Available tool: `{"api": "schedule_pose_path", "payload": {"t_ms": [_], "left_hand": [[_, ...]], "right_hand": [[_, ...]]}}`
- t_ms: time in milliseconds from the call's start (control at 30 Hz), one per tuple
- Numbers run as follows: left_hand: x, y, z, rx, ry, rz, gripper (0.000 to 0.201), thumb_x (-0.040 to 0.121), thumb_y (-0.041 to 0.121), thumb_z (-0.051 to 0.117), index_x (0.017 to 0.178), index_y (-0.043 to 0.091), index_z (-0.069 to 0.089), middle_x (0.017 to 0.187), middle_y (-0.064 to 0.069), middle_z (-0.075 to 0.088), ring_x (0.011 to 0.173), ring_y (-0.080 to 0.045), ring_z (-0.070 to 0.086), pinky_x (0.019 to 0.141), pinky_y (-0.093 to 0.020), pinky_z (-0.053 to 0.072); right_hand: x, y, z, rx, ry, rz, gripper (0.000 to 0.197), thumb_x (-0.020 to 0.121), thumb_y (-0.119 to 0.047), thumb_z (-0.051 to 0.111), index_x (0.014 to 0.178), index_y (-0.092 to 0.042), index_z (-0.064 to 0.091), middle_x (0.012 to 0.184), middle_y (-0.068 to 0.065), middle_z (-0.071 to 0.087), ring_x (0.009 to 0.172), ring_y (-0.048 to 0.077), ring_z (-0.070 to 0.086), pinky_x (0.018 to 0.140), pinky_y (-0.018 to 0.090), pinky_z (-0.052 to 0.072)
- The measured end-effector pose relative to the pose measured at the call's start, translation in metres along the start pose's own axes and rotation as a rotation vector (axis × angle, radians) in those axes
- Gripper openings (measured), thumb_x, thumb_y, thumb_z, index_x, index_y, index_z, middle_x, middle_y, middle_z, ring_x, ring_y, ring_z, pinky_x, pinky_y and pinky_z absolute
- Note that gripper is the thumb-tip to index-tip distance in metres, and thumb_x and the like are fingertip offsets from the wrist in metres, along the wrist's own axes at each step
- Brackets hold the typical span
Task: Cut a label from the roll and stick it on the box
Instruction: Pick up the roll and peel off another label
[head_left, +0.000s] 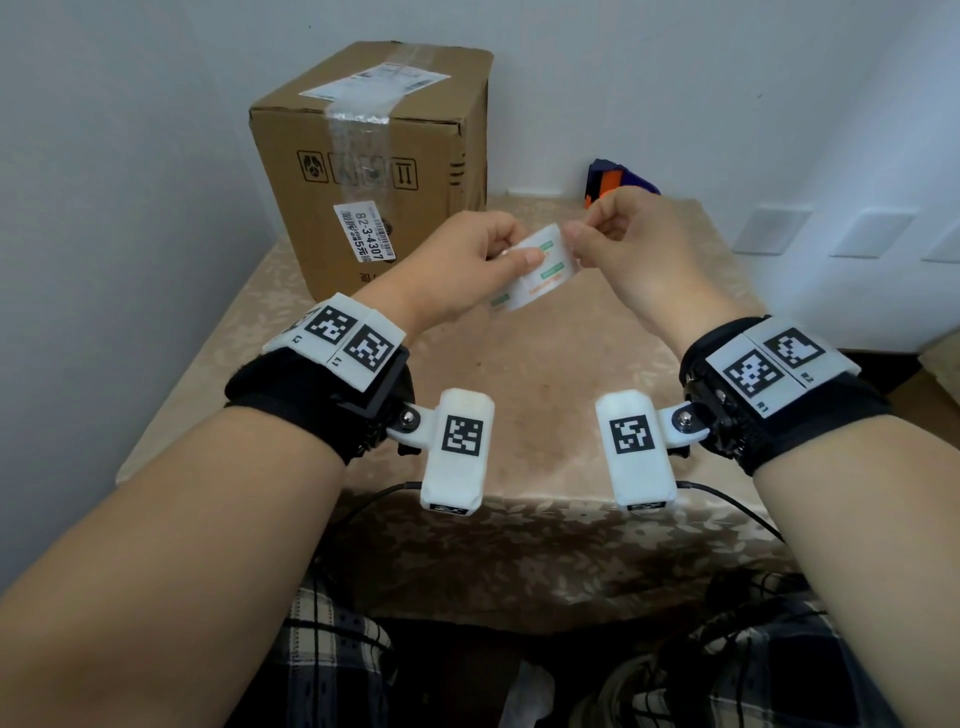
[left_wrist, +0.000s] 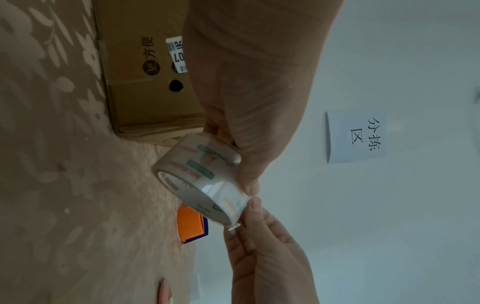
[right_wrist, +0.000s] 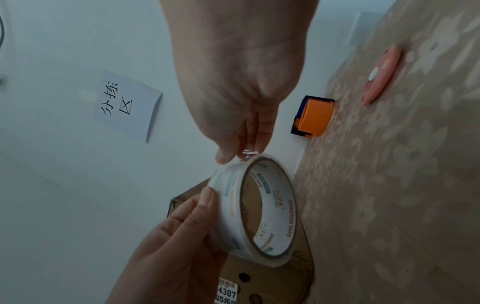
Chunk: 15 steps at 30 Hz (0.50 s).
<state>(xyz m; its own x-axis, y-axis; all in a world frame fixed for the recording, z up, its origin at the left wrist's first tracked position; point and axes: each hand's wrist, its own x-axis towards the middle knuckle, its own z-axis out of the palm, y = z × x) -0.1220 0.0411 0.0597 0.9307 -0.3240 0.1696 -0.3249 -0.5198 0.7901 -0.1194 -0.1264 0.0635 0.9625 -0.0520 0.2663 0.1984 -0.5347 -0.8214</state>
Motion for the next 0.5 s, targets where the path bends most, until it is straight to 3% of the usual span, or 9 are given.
{"api": "schedule_pose_path", "payload": {"t_ms": [133, 233, 367, 500], "left_hand": [[0.003, 0.003, 0.002, 0.067, 0.004, -0.003, 0.016, 0.096, 0.024, 0.054, 0.095, 0.009, 0.061, 0.073, -0.001, 0.061, 0.037, 0.007, 0.046, 0.037, -0.007, 0.033], [0.008, 0.004, 0.006, 0.200, 0.024, -0.008, 0.014, 0.096, 0.025, 0.053, 0.093, 0.012, 0.058, 0.068, 0.006, 0.050, 0.047, 0.000, 0.043, 0.042, -0.017, 0.033], [0.010, 0.000, 0.009, 0.258, 0.078, -0.030, 0.014, 0.095, 0.027, 0.053, 0.091, 0.014, 0.054, 0.065, 0.009, 0.042, 0.055, -0.004, 0.040, 0.047, -0.023, 0.033], [0.007, -0.004, 0.009, 0.163, 0.085, -0.056, 0.018, 0.095, 0.029, 0.054, 0.090, 0.011, 0.054, 0.067, 0.010, 0.049, 0.053, -0.003, 0.044, 0.045, -0.021, 0.033]], "right_hand": [[-0.002, -0.007, -0.001, -0.066, 0.033, -0.033, 0.017, 0.084, -0.020, 0.067, 0.073, -0.019, 0.054, 0.083, 0.015, 0.066, 0.081, 0.032, 0.066, 0.080, 0.047, 0.056], [-0.004, -0.015, -0.003, -0.104, 0.019, -0.059, 0.028, 0.083, -0.020, 0.069, 0.065, -0.029, 0.050, 0.079, 0.008, 0.064, 0.072, 0.023, 0.061, 0.078, 0.044, 0.057], [-0.012, -0.029, -0.005, -0.069, -0.072, -0.141, 0.026, 0.084, -0.017, 0.069, 0.067, -0.026, 0.052, 0.072, 0.003, 0.063, 0.065, 0.015, 0.059, 0.069, 0.029, 0.053], [-0.009, -0.025, -0.009, -0.011, -0.045, -0.123, 0.026, 0.085, -0.015, 0.067, 0.069, -0.027, 0.051, 0.072, 0.002, 0.062, 0.062, 0.013, 0.059, 0.073, 0.034, 0.055]]}}
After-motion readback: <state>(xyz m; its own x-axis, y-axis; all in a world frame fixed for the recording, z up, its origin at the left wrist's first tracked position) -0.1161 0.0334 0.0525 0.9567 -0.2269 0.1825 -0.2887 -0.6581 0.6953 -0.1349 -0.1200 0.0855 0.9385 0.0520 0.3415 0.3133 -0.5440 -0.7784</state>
